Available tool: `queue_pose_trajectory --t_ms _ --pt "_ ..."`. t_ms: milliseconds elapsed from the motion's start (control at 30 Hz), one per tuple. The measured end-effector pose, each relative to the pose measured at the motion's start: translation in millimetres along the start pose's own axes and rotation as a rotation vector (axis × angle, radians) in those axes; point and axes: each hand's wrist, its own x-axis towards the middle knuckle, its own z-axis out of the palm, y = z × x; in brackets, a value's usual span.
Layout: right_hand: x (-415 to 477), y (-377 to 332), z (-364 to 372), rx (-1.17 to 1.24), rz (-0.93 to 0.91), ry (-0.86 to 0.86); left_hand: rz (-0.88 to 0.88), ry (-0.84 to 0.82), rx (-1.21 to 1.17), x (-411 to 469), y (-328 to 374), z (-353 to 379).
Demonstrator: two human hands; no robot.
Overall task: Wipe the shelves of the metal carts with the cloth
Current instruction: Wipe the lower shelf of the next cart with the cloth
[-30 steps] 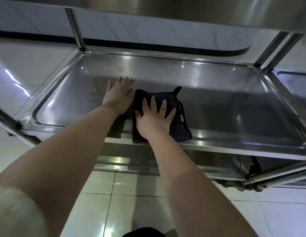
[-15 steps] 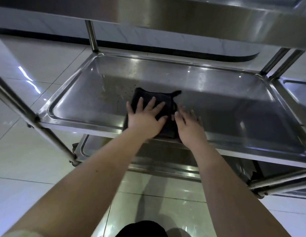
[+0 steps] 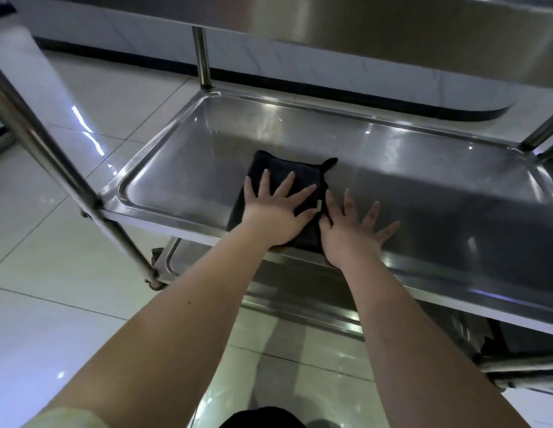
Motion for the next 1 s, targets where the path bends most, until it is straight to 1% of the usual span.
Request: queue_pose_trajectory --t_ms 67,167,200,333,367,400,467,533,633,700,767,900,1000 --pt "-2 2 0 0.002 0.0 -0.004 0.024 0.004 0.002 -2 9 2" --pt "-2 2 -1 0.013 -0.008 -0.013 0.001 0.002 -0.012 -4 -22 -2" --pt "-2 2 -1 0.016 -0.01 -0.014 -0.039 0.001 -0.02 -5 -42 -5" --pt "-3 0 -1 -0.018 -0.01 -0.008 -0.313 -0.023 -0.054 -17 -139 -18" --pt "-4 -1 -1 -0.032 -0.016 -0.003 -0.359 -0.034 -0.05 -21 -157 -19" --pt "-5 -3 -2 -0.049 -0.042 0.01 -0.387 -0.041 -0.04 -25 -168 -20" --pt "-6 -8 -3 -0.079 -0.164 0.042 -0.4 -0.041 -0.014 -27 -172 -18" --pt "1 -19 -7 -0.09 -0.256 0.008 -0.389 -0.043 -0.008 -26 -166 -18" --pt "14 -42 -10 -0.07 -0.205 -0.071 -0.381 -0.046 -0.007 -26 -165 -19" --pt "18 -50 -6 -0.062 -0.19 -0.031 -0.346 -0.056 -0.012 -27 -165 -19" --pt "17 -50 -1 -0.06 -0.198 0.007 -0.245 -0.074 -0.024 -31 -153 -16" --pt "19 -47 5 -0.071 -0.198 0.037 -0.006 -0.059 0.007 -22 -95 -8" --pt "22 -47 7 -0.048 -0.18 0.078 0.054 -0.02 0.031 9 -63 -5"
